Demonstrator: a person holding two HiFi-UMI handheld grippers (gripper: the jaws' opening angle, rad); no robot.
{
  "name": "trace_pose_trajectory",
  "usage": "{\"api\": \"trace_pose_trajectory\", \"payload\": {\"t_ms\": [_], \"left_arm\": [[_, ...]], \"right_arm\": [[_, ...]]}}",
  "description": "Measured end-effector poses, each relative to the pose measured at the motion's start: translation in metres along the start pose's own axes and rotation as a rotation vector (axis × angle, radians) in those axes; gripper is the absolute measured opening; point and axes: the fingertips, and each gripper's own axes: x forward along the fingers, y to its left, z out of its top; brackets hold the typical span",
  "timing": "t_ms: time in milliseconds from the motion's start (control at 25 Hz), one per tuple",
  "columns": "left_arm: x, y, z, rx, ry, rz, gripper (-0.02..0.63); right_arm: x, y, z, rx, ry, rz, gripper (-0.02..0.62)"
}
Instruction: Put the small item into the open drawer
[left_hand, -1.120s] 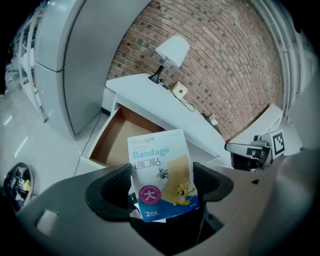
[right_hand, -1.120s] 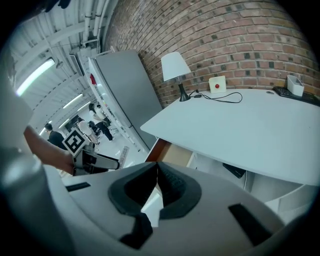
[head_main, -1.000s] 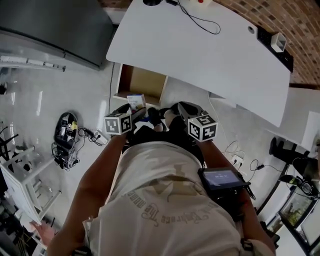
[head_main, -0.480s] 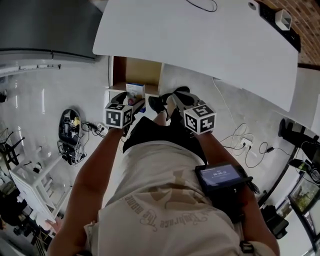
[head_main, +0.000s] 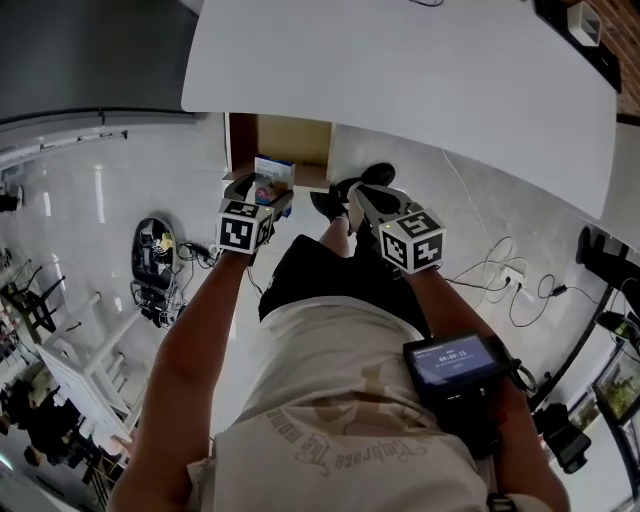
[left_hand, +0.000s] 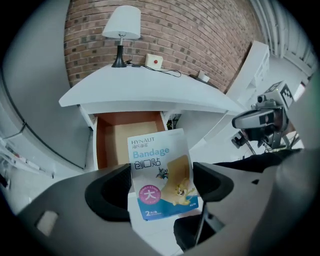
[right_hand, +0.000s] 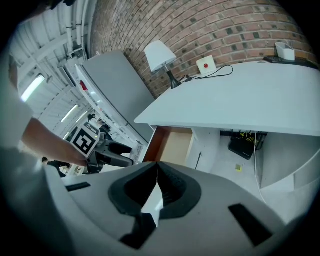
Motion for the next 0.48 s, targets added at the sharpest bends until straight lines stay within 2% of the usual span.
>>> {"api": "trace_pose_trajectory", "payload": {"t_ms": [200,480], "left_arm": [[0.014,0.005,0.004,0.182,0.056,0.021,0.391],[0.035,0.01,0.001,0.39,0.12,0.034,0.391]], "right_arm": [[0.011,-0.002,-0.002,0.011,0.009,0.015,0.006],[0.022,-0.012,-0.003,0.036,-0.003,0.022,0.006]]}}
